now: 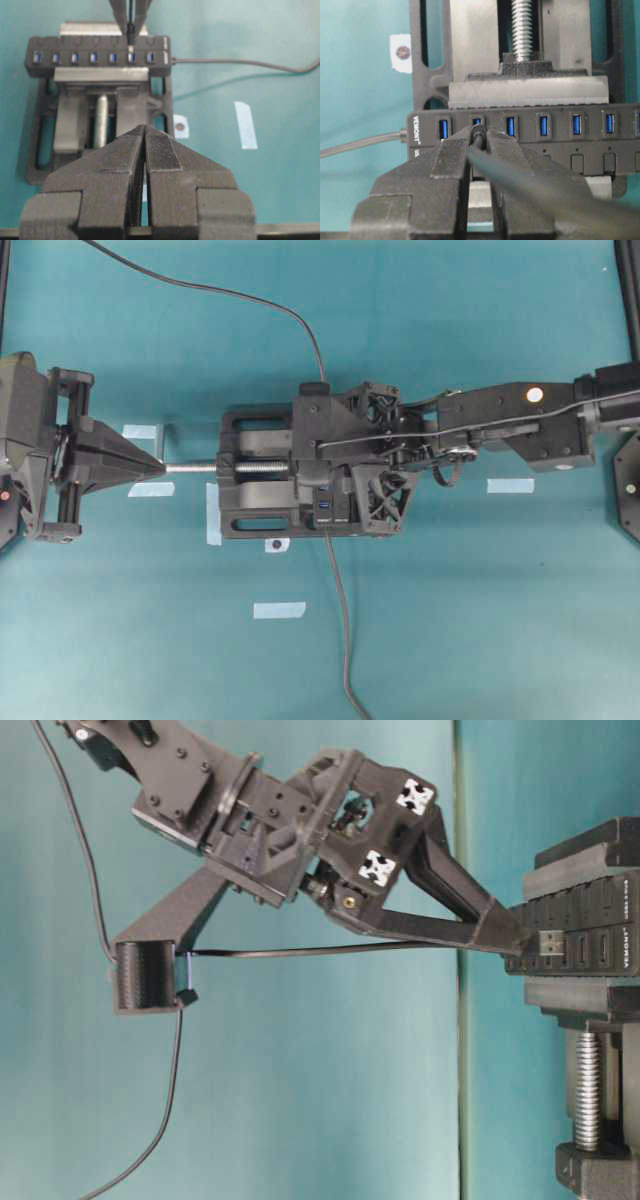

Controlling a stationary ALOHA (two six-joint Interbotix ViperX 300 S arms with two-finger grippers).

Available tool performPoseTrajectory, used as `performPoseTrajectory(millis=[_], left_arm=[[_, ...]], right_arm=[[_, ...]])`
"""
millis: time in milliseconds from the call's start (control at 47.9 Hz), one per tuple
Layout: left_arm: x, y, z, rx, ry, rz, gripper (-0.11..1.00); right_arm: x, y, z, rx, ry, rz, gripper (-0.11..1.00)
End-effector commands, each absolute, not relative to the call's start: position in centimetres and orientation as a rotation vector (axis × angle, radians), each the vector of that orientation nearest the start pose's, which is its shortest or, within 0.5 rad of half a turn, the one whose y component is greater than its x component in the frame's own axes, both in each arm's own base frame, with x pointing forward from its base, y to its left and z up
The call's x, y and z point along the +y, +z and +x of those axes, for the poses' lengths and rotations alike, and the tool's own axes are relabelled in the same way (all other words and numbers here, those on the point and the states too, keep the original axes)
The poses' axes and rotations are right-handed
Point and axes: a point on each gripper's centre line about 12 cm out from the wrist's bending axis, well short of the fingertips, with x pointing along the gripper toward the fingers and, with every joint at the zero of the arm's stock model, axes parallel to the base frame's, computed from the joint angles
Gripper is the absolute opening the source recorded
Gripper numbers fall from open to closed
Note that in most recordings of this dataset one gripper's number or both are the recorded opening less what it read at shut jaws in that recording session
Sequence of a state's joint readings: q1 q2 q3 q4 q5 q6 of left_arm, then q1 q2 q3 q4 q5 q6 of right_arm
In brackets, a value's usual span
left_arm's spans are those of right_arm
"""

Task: Insert the USB into the second port from the front of the fixed hub.
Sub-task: 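Carry the plug over the second port and align it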

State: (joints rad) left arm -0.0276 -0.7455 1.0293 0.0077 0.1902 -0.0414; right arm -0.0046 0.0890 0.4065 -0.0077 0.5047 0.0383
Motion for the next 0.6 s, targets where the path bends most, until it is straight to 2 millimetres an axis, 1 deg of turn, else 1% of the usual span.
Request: performPoseTrajectory(millis=[0, 584], left_arm=[[-0.63, 25.88, 23.62, 0.447, -0.018, -0.025, 0.0], [-0.67, 25.82, 23.6, 0.448, -0.02, -0.025, 0.0]], right_arm=[[-0.1, 19.27, 41.9, 0.952, -0.026, 0.041, 0.09], [-0.43, 18.6, 42.0, 0.964, -0.031, 0.04, 0.09]])
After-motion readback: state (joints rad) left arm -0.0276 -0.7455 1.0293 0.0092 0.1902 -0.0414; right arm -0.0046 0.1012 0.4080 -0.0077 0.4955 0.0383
